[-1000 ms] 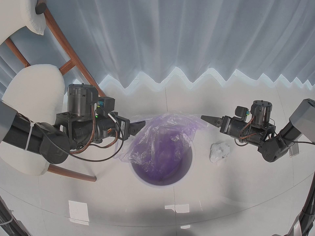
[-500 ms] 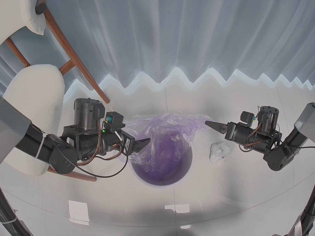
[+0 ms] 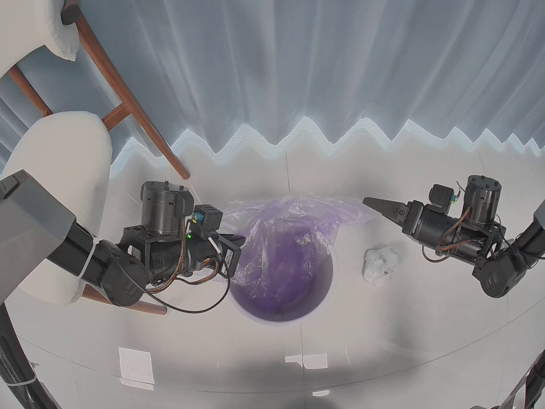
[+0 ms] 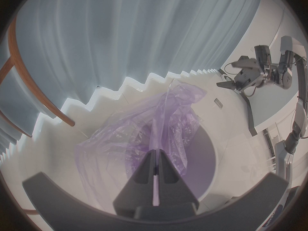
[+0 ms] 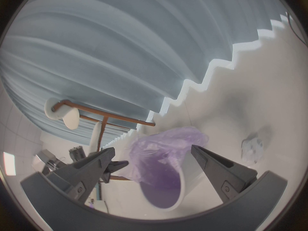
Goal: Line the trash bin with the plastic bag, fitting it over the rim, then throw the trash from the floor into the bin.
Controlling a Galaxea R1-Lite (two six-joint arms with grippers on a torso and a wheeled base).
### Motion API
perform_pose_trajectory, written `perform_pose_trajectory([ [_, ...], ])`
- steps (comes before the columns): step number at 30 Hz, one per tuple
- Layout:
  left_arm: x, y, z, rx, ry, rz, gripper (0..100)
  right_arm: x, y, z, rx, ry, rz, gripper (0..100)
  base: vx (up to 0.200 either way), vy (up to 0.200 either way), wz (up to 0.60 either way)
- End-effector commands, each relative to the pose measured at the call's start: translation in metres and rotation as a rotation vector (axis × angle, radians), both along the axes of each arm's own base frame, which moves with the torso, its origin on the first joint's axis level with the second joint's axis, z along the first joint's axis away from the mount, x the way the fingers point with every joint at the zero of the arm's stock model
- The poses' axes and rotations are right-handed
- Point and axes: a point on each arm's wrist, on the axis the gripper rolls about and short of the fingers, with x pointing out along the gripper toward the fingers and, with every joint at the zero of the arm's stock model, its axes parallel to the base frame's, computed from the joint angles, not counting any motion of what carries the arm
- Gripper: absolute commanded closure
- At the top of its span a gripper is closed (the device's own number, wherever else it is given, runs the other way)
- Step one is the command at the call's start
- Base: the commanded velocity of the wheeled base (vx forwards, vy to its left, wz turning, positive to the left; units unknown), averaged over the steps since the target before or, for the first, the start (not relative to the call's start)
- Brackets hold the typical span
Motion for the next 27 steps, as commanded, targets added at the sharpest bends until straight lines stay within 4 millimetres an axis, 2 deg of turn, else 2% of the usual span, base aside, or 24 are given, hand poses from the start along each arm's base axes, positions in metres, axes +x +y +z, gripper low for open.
perform_pose_trajectory([
  [1,-0.021,-0.003,0.009,-0.004,-0.008,-0.039,100,-0.036,0.012,0.050,0.093,0.003,0.048,0,0.000,0.000,0.00],
  [6,-0.047,-0.001,0.010,0.012,0.010,-0.069,100,-0.052,0.020,0.066,0.083,0.124,0.078,0,0.000,0.000,0.00],
  [12,-0.056,0.003,0.017,0.028,-0.019,-0.088,100,-0.049,0.031,0.084,0.129,0.233,0.093,0,0.000,0.000,0.00],
  [18,-0.067,0.009,0.017,0.049,-0.027,-0.117,100,-0.051,0.043,0.074,0.111,0.303,0.126,0,0.000,0.000,0.00],
  [20,-0.075,0.012,0.012,0.051,-0.005,-0.159,100,-0.046,0.049,0.064,0.100,0.347,0.136,0,0.000,0.000,0.00],
  [27,-0.082,0.016,0.012,0.058,-0.015,-0.180,100,-0.032,0.054,0.045,0.085,0.404,0.132,0,0.000,0.000,0.00],
])
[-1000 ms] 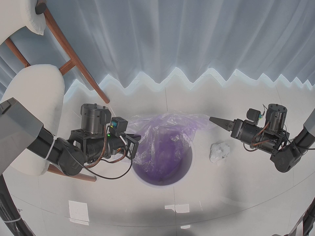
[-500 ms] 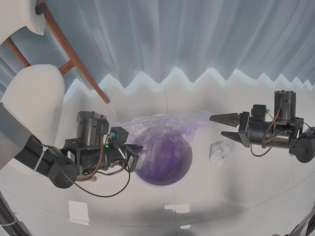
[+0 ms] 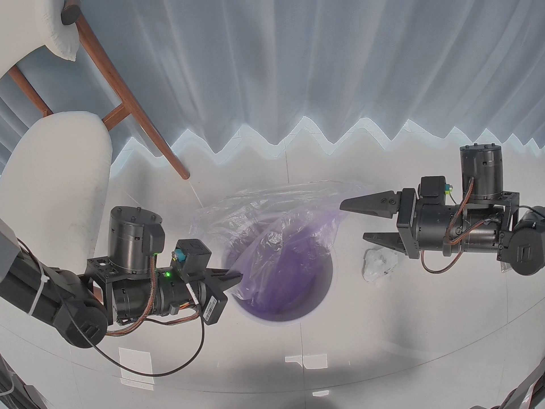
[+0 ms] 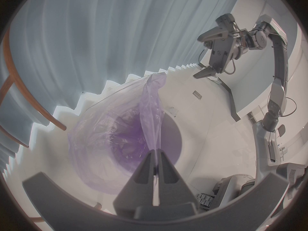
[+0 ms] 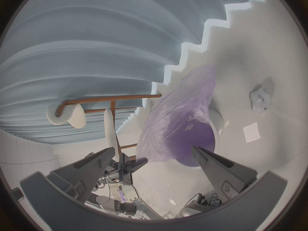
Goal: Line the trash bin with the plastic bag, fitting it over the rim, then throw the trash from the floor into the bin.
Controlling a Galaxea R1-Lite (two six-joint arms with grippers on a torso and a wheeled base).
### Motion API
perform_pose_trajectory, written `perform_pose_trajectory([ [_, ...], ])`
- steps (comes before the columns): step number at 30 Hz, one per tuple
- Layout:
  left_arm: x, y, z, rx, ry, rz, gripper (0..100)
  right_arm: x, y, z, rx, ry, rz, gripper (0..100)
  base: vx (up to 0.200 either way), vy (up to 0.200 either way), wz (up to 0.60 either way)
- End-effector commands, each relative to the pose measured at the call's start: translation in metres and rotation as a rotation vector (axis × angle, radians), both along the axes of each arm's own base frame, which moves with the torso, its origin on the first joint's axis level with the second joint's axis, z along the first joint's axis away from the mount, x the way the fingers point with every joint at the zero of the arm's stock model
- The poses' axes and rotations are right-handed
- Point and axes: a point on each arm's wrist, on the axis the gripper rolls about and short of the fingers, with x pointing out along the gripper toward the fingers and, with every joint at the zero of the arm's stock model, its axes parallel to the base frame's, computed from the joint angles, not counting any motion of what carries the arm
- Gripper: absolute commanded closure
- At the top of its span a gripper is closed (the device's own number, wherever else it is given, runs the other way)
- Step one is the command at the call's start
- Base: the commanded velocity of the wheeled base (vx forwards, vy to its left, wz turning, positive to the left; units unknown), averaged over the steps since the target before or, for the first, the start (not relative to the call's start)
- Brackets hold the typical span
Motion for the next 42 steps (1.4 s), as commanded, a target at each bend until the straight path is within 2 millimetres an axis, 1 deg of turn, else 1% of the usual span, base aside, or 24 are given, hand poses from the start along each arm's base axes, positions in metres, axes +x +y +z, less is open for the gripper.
perform_pose_trajectory([
  [1,-0.006,0.003,0.004,-0.008,-0.010,-0.019,100,0.014,0.006,-0.018,-0.017,0.050,0.007,0,0.000,0.000,0.00],
  [3,-0.008,0.002,0.004,-0.008,-0.012,-0.037,100,0.017,0.011,-0.020,-0.021,0.053,0.019,0,0.000,0.000,0.00],
  [7,-0.011,0.000,0.001,0.010,-0.014,-0.062,100,0.023,0.018,-0.019,-0.019,0.046,0.035,0,0.000,0.000,0.00],
  [10,-0.018,-0.003,-0.004,0.016,0.005,-0.102,100,0.028,0.027,-0.019,-0.020,0.042,0.053,0,0.000,0.000,0.00],
  [14,-0.023,-0.003,-0.007,0.034,0.004,-0.131,100,0.037,0.029,-0.024,-0.023,0.049,0.051,0,0.000,0.000,0.00],
  [18,-0.023,-0.003,-0.008,0.041,0.001,-0.136,100,0.047,0.030,-0.034,-0.029,0.068,0.045,0,0.000,0.000,0.00],
  [22,-0.023,-0.003,-0.008,0.043,-0.001,-0.138,100,0.052,0.033,-0.033,-0.029,0.062,0.047,0,0.000,0.000,0.00],
  [26,-0.024,-0.003,-0.008,0.043,0.001,-0.139,100,0.061,0.037,-0.038,-0.037,0.059,0.054,0,0.000,0.000,0.00],
  [27,-0.024,-0.003,-0.008,0.043,-0.001,-0.141,100,0.063,0.038,-0.038,-0.037,0.057,0.054,100,0.000,0.000,0.00],
  [32,-0.024,-0.004,-0.007,0.042,-0.002,-0.144,100,0.067,0.040,-0.042,-0.043,0.069,0.055,100,0.000,0.000,0.00],
  [36,-0.025,-0.004,-0.007,0.030,0.001,-0.171,100,0.072,0.041,-0.052,-0.061,0.090,0.059,100,0.000,0.000,0.00],
  [39,-0.028,-0.002,-0.006,0.030,0.003,-0.169,100,0.070,0.040,-0.052,-0.077,0.081,0.063,100,0.000,0.000,0.00],
  [42,-0.031,0.003,-0.009,0.038,0.012,-0.161,100,0.062,0.037,-0.053,-0.097,0.084,0.045,100,0.000,0.000,0.00],
])
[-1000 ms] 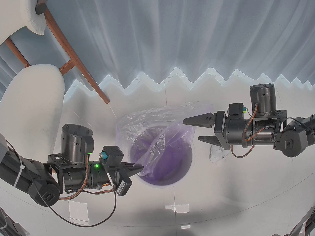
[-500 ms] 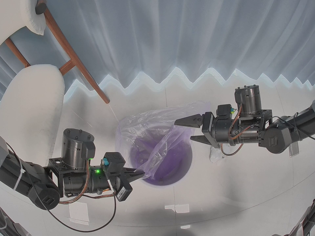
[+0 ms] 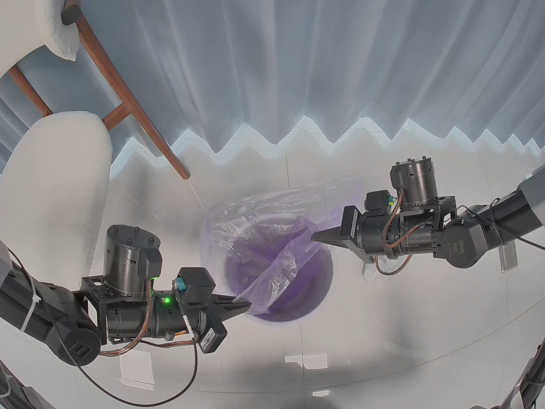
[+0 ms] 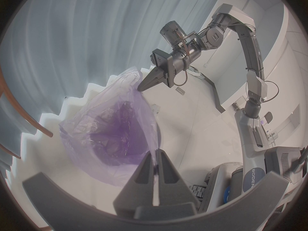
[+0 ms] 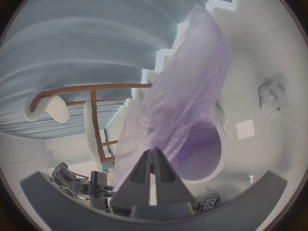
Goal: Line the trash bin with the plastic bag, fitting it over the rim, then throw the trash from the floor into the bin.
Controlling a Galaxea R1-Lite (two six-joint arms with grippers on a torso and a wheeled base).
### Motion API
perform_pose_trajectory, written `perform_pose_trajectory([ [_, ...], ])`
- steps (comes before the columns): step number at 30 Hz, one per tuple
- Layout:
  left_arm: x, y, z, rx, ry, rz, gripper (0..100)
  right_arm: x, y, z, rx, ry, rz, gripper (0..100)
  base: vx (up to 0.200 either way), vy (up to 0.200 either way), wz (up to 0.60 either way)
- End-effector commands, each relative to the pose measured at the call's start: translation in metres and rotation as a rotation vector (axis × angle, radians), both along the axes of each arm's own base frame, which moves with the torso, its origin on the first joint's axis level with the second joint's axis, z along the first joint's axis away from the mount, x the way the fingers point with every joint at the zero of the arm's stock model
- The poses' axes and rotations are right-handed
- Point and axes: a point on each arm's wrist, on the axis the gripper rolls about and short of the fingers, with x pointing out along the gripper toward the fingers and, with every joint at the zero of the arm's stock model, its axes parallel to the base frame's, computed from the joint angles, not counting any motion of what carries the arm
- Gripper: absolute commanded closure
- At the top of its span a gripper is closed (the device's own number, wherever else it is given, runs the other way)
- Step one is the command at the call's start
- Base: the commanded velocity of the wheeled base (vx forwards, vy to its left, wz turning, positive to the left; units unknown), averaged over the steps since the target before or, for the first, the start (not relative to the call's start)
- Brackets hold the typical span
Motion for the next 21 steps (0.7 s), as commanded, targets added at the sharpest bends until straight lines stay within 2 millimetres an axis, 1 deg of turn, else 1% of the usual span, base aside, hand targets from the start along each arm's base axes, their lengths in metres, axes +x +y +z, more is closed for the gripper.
perform_pose_trajectory([
  [1,-0.003,0.005,-0.001,0.006,0.006,0.008,100,-0.007,-0.003,-0.003,-0.018,0.008,-0.010,100,0.000,0.000,0.00],
  [2,-0.006,0.007,-0.005,0.015,0.019,0.015,100,-0.015,-0.006,-0.001,-0.036,-0.002,-0.007,100,0.000,0.000,0.00],
  [5,-0.010,0.012,-0.011,0.032,0.042,0.020,100,-0.028,-0.012,0.001,-0.055,-0.009,0.002,100,0.000,0.000,0.00],
  [7,-0.014,0.015,-0.016,0.044,0.062,0.020,100,-0.042,-0.017,0.002,-0.064,-0.005,0.007,100,0.000,0.000,0.00],
  [8,-0.014,0.015,-0.016,0.044,0.062,0.020,100,-0.042,-0.017,0.002,-0.064,-0.005,0.007,100,0.000,0.000,0.00],
  [9,-0.018,0.017,-0.020,0.056,0.079,0.021,100,-0.053,-0.021,0.000,-0.070,0.012,0.008,100,0.000,0.000,0.00],
  [12,-0.024,0.021,-0.028,0.077,0.114,0.022,100,-0.069,-0.026,-0.012,-0.088,0.059,0.013,100,0.000,0.000,0.00],
  [15,-0.027,0.024,-0.036,0.100,0.146,0.023,100,-0.076,-0.026,-0.025,-0.105,0.106,0.024,100,0.000,0.000,0.00],
  [18,-0.025,0.021,-0.046,0.124,0.182,0.018,100,-0.080,-0.026,-0.033,-0.116,0.141,0.028,100,0.000,0.000,0.00],
  [20,-0.024,0.019,-0.049,0.132,0.188,0.010,100,-0.082,-0.026,-0.039,-0.125,0.165,0.030,100,0.000,0.000,0.00],
  [21,-0.024,0.019,-0.049,0.132,0.188,0.010,100,-0.082,-0.026,-0.039,-0.125,0.165,0.030,100,0.000,0.000,0.00],
])
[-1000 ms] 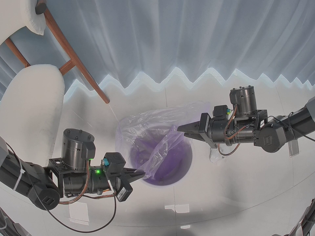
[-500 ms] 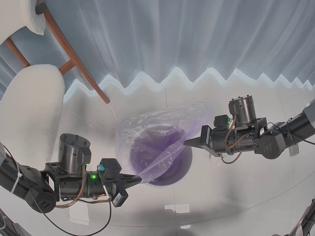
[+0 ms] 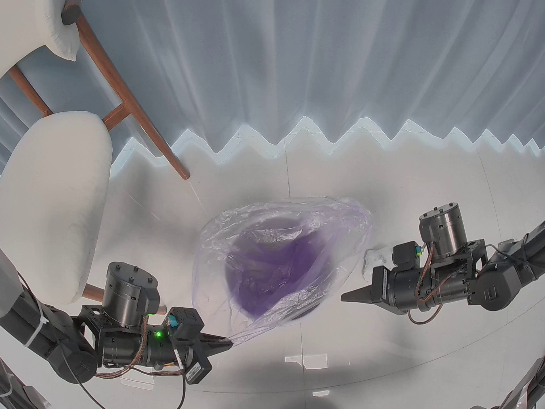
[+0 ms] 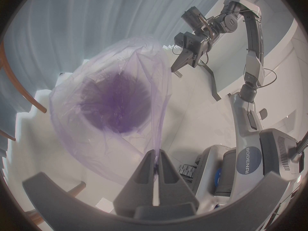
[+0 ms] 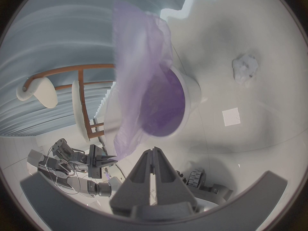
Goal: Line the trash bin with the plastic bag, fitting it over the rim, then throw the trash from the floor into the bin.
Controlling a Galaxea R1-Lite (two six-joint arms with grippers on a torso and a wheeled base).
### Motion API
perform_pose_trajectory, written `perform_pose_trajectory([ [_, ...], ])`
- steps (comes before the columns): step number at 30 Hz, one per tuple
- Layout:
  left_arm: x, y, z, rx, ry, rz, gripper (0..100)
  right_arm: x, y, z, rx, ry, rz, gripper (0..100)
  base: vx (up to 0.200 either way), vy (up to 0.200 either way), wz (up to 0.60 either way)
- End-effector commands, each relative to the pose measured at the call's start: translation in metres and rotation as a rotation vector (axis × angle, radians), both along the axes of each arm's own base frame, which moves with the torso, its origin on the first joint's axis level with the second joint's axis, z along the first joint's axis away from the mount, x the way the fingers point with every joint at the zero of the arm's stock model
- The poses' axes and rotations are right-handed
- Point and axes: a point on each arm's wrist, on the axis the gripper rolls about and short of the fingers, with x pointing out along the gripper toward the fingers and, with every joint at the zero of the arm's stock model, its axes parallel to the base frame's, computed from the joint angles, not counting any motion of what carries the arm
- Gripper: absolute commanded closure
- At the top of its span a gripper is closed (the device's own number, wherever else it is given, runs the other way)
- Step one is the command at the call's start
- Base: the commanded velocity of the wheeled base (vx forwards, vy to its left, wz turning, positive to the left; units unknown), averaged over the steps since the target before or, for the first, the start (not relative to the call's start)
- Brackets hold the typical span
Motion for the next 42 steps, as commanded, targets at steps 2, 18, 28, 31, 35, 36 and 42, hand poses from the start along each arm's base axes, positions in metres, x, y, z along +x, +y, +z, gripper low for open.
perform_pose_trajectory([
  [2,0.003,-0.003,-0.019,0.055,0.051,-0.020,100,-0.008,-0.002,-0.014,-0.022,0.053,0.003,100,0.000,0.000,0.00],
  [18,0.016,-0.013,-0.025,0.067,0.042,-0.042,100,-0.031,-0.005,0.032,0.001,-0.141,0.005,0,0.000,0.000,0.00],
  [28,0.012,-0.019,-0.024,0.064,0.039,-0.064,100,-0.023,0.000,0.015,0.021,-0.034,-0.038,0,0.000,0.000,0.00],
  [31,0.012,-0.019,-0.024,0.064,0.040,-0.064,100,-0.008,0.006,0.009,0.017,-0.018,-0.046,0,0.000,0.000,0.00],
  [35,0.011,-0.019,-0.025,0.068,0.043,-0.064,100,0.008,0.013,-0.001,0.014,-0.014,-0.047,0,0.000,0.000,0.00],
  [36,0.011,-0.018,-0.025,0.068,0.043,-0.063,100,0.011,0.014,-0.004,0.011,-0.018,-0.050,0,0.000,0.000,0.00],
  [42,0.009,-0.017,-0.028,0.076,0.056,-0.065,100,0.025,0.019,-0.020,-0.040,-0.061,-0.112,100,0.000,0.000,0.00],
])
